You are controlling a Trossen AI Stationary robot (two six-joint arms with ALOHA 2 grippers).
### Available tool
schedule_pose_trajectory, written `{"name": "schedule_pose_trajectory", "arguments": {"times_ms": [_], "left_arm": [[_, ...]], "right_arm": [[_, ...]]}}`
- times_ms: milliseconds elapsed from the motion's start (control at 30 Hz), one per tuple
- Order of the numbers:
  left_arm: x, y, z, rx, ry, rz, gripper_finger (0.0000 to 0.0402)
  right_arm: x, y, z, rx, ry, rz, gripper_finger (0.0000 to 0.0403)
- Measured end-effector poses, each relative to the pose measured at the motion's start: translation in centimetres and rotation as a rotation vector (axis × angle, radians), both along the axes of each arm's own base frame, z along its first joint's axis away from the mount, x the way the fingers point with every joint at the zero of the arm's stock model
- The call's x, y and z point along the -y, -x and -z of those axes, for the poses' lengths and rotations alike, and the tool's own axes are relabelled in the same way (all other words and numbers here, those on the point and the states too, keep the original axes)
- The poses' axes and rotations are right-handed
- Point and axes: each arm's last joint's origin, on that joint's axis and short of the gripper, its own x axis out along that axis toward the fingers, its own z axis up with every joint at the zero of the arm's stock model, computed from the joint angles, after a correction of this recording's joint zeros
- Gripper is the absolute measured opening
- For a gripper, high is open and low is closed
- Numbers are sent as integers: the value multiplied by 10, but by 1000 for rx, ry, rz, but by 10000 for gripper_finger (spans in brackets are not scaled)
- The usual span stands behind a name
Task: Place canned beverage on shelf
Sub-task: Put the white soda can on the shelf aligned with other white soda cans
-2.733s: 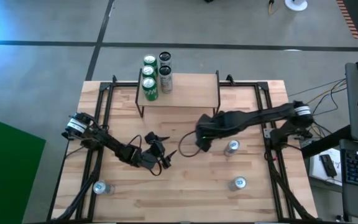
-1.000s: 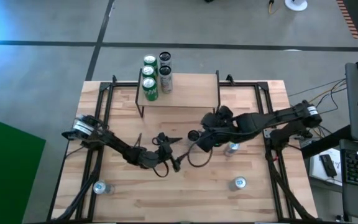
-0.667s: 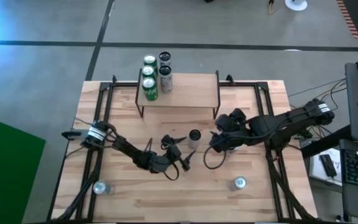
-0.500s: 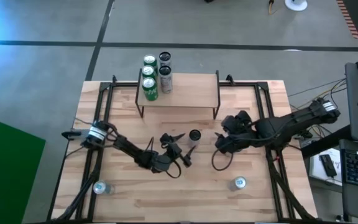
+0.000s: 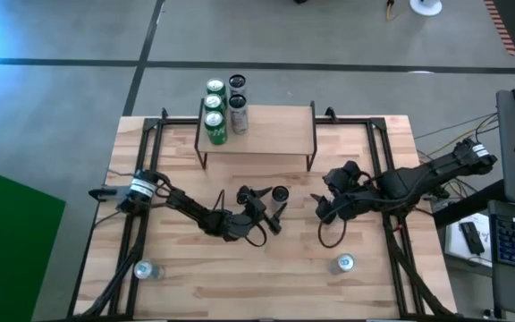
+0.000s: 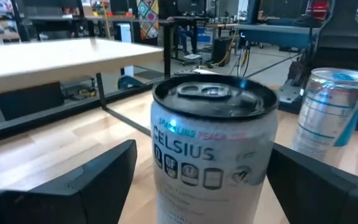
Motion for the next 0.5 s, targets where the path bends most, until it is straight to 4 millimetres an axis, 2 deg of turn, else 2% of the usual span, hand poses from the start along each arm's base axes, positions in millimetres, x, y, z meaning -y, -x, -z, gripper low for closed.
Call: {"name": "schedule_pose_trajectory", "arguments": {"times_ms": [233,500], "left_arm": [[-6,-3,11,-16,19,17,292],[-9,-4,12,-52,-24,28,246]], "right_arm": [[-4,-5,-1,10,29,-44,309],[-6,-8,2,20,52,-86,309]]}}
